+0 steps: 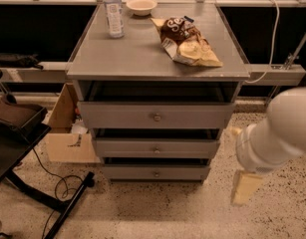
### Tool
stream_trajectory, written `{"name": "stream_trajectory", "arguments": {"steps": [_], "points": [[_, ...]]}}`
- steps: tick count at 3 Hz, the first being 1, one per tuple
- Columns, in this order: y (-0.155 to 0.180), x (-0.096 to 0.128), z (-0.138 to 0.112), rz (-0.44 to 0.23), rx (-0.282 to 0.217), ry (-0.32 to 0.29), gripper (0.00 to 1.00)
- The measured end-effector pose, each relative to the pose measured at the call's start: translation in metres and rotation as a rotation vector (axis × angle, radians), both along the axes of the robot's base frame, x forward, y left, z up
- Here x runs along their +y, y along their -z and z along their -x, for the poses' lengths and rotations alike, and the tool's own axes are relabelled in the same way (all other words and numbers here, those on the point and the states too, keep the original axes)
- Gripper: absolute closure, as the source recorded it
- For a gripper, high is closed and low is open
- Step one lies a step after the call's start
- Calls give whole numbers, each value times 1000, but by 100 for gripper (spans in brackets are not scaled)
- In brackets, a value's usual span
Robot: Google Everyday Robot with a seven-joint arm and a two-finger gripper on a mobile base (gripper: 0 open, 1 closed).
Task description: Open bottom drawer
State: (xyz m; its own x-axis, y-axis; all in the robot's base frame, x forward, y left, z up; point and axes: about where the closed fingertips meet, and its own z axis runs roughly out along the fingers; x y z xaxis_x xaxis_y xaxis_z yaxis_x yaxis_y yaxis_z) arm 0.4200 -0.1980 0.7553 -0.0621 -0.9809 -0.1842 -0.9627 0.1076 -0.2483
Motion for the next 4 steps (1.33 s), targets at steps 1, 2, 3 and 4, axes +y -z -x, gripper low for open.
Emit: {"name": "stream_trajectory", "arguments": {"steps": [1,2,3,4], "points": [[119,-3,-3,66,103,-25,0],[190,-18,-6,93,177,0,0],[202,-20,-3,92,196,0,0],[207,-15,-2,108,194,-9,0]]}}
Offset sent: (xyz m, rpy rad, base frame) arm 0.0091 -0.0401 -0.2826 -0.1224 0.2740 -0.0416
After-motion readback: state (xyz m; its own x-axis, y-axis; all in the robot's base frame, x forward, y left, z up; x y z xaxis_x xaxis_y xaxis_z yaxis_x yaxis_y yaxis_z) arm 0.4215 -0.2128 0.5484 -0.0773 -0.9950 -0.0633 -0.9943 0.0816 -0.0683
